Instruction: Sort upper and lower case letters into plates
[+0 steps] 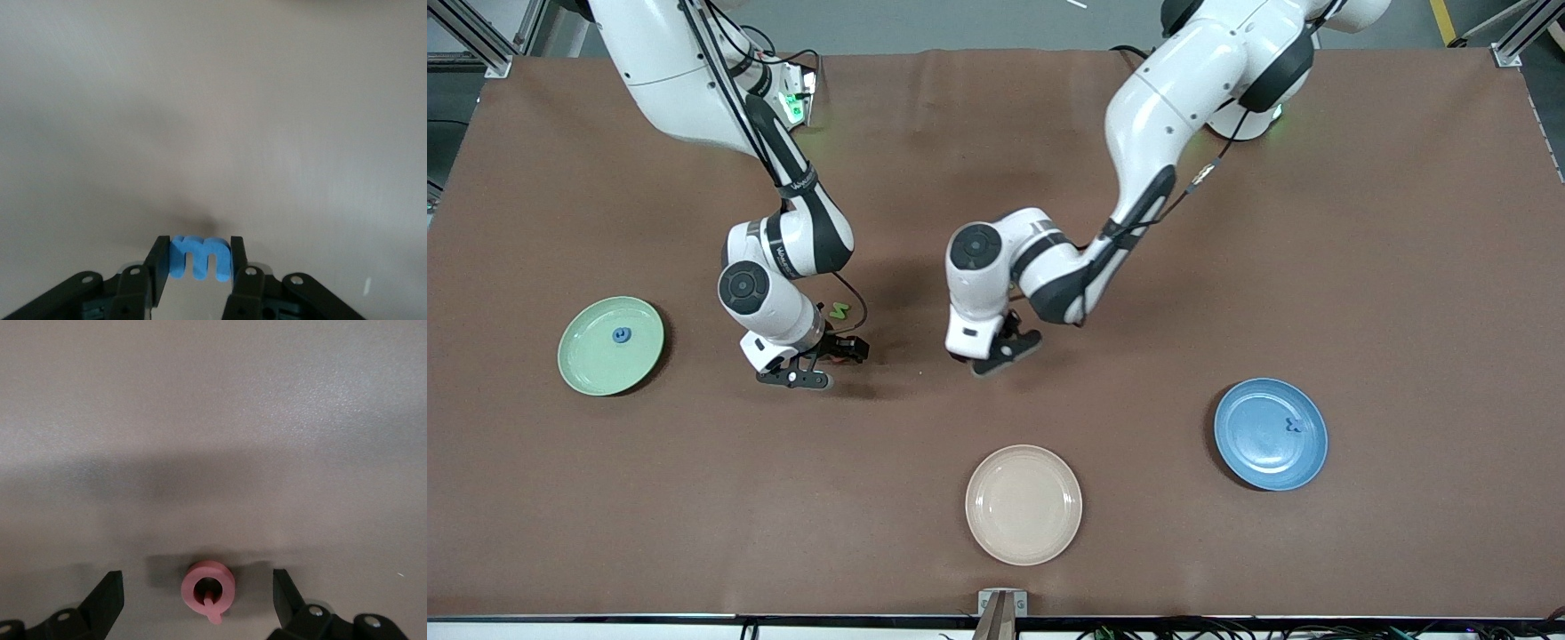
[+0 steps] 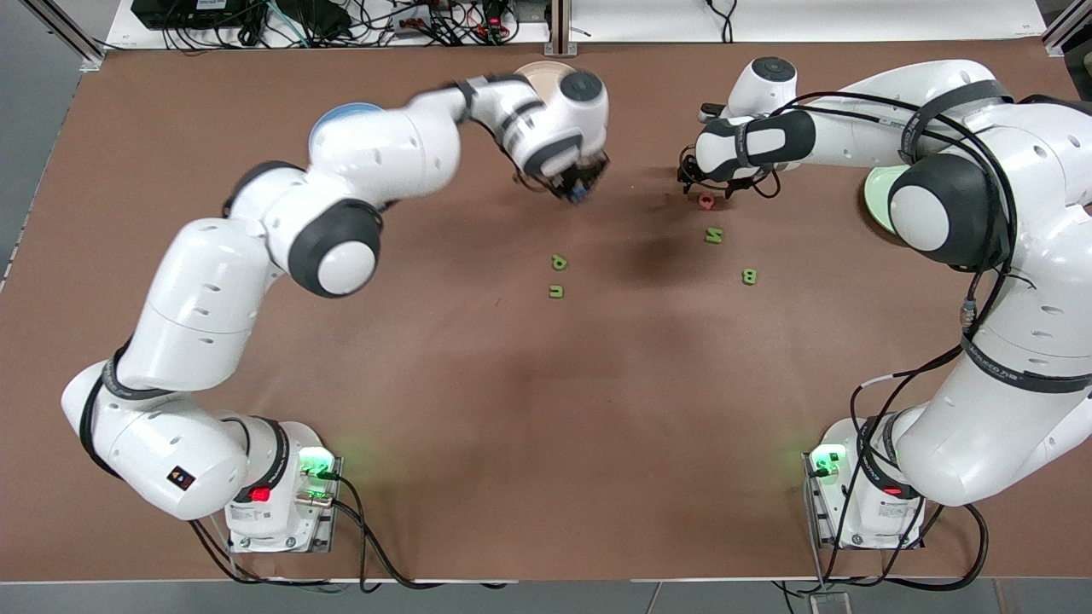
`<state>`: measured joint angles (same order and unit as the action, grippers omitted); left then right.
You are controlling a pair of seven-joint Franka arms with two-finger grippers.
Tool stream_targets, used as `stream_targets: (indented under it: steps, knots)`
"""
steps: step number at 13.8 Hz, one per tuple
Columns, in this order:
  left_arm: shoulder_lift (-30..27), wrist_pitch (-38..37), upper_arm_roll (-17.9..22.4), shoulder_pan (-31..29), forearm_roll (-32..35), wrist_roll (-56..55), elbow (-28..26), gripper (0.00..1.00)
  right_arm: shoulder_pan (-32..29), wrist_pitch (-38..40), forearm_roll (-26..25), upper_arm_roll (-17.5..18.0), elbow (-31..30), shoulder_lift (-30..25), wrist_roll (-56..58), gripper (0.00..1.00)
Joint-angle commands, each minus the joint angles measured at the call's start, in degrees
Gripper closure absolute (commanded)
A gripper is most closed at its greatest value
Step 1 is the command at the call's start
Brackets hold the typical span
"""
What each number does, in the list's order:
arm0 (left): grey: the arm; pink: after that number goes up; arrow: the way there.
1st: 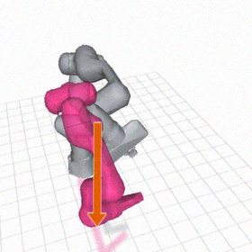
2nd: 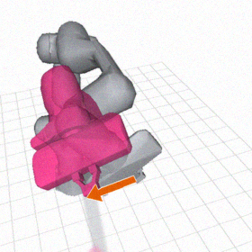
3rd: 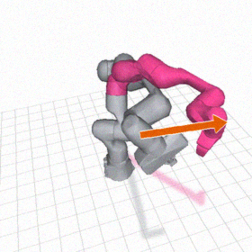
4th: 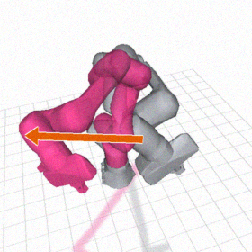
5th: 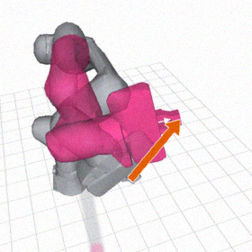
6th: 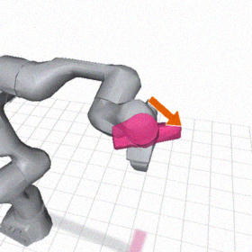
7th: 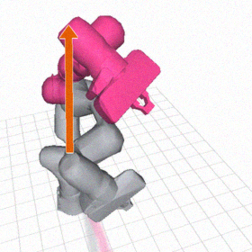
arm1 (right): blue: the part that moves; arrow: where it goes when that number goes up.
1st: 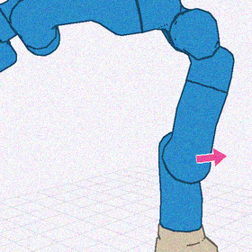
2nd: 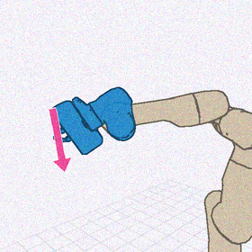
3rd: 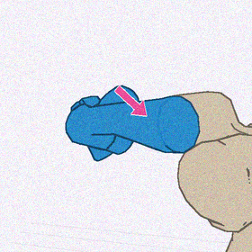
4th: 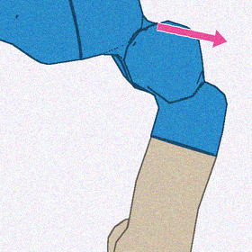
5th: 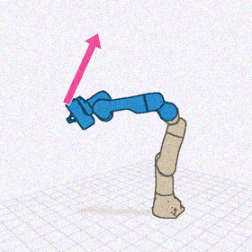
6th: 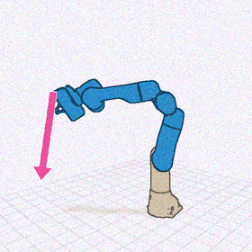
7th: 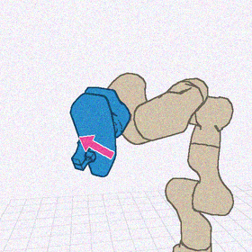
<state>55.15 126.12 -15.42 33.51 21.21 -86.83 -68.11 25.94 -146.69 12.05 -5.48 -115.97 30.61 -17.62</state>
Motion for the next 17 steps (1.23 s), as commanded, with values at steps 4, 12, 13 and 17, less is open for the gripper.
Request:
stream_targets:
  steps: [4,12,13,17]
  knots:
    - [-11.28,-6.68,-0.75,-14.32,-0.12,14.64,-8.16,1.00,0.51,2.37,-0.09,-0.50,-0.05,0.24,-0.14,0.39]
    - [-13.93,-5.98,-0.93,-33.58,0.50,40.49,-15.82,0.99,0.95,2.46,-0.44,-0.67,0.13,0.24,-0.49,0.69]
    - [-13.66,-5.63,-0.93,-35.25,0.50,42.26,-16.26,0.98,0.95,2.38,-0.45,-0.68,0.13,0.24,-0.49,0.73]
    - [-12.61,-0.36,-0.66,-38.78,0.76,44.29,-19.78,0.26,0.25,3.68,-0.45,-1.20,0.39,-2.20,-0.14,0.80]
